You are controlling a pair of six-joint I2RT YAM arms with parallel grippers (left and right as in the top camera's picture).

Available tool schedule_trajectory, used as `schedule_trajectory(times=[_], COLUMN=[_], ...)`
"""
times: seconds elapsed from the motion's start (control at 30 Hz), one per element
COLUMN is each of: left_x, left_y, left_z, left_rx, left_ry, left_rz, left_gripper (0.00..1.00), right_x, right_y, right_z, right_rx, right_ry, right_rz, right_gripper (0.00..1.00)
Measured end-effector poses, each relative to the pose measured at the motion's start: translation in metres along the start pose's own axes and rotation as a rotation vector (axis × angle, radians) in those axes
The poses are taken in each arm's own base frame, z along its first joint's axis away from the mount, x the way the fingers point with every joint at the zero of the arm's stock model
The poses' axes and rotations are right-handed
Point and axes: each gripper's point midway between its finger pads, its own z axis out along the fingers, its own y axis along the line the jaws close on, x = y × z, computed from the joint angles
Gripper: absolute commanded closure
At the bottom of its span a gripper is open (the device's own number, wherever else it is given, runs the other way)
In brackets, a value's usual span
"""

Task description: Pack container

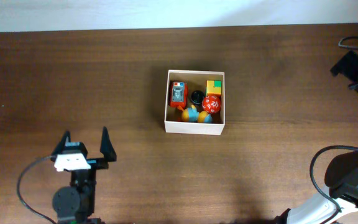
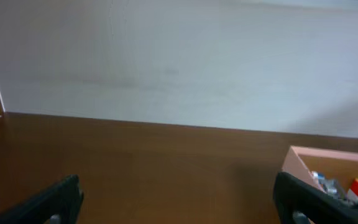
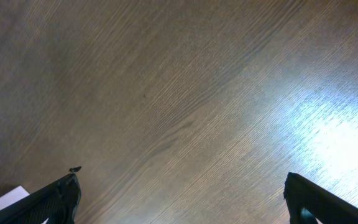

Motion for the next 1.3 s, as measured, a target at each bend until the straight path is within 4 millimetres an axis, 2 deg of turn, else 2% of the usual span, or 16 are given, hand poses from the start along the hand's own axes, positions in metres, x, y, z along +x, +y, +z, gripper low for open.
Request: schedule_trajectory(times=[0.27,0.47,0.63,1.3], left_x=[0.028,0.063,0.057,0.057], left_y=[0.002,0.005,0.006,0.006], left_z=[-0.010,-0.018,-0.019,-0.019], left_rx=[-0.004,-0.013,-0.018,-0.019], left_ry=[0.052,0.189,0.166,0.166], left_rz=[0.020,0.053,0.078,0.082], left_gripper=[0.01,0.01,0.01,0.01], right_x=[0.000,0.000,0.000,0.000], right_y=[0.000,0.000,0.000,0.000], right_z=[0.000,0.000,0.000,0.000], right_rx=[0.000,0.000,0.000,0.000], right_ry=[0.000,0.000,0.000,0.000], right_rz=[0.000,0.000,0.000,0.000], right_gripper=[0.01,0.01,0.01,0.01])
